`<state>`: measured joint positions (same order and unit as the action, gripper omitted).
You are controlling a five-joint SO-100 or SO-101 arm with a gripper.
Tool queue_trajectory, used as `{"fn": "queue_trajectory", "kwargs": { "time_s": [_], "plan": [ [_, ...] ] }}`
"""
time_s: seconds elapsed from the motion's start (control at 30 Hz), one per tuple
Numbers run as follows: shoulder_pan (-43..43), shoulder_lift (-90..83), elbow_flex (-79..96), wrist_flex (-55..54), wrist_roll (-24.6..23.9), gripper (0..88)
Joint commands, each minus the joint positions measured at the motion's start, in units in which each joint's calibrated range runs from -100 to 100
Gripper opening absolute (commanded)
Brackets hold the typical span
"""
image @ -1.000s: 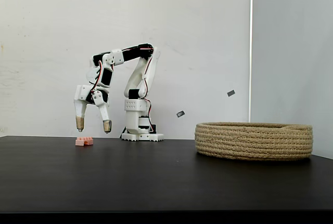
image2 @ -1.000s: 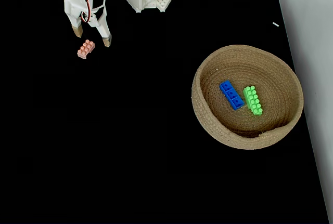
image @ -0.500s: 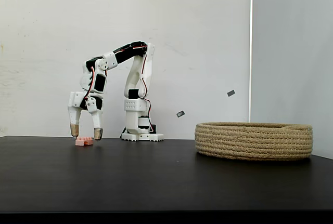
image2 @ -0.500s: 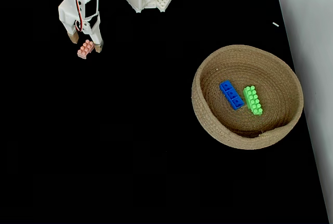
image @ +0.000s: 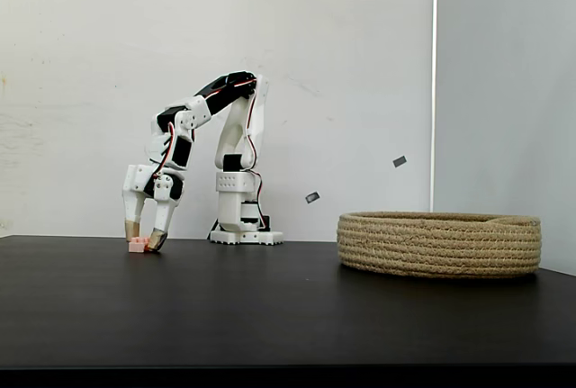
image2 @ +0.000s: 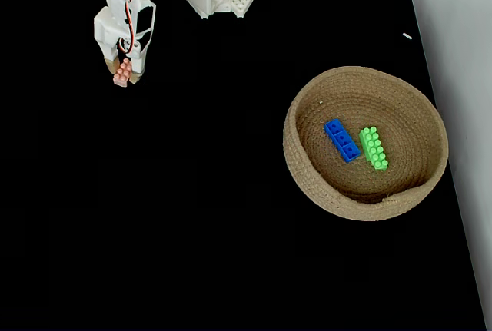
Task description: Place the lego blocks in the tray
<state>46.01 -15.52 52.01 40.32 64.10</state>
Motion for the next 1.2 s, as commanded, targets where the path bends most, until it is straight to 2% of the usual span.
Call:
{"fn": "queue_trajectory", "kwargs": {
  "time_s": [0.0,0.23,0.37,0.53,0.8,0.93,1.17],
  "plan": [
    [-0.7,-0.5,0.8,-1.5,-0.4,0.0],
    [-4.0,-4.5,-2.2,-1.5,-0.5,0.0],
    [-9.9,-8.6,-11.7,6.1,-3.7,0.0],
    [-20.8,-11.1,-21.0,11.0,-7.5,0.0],
    [-43.9,-12.3,-25.5,11.2,-15.8,0.0],
    [-54.1,-12.4,-26.0,11.4,-18.3,0.0],
    [-64.9,-11.8,-21.0,-1.1,-18.3,0.0]
  ]
}}
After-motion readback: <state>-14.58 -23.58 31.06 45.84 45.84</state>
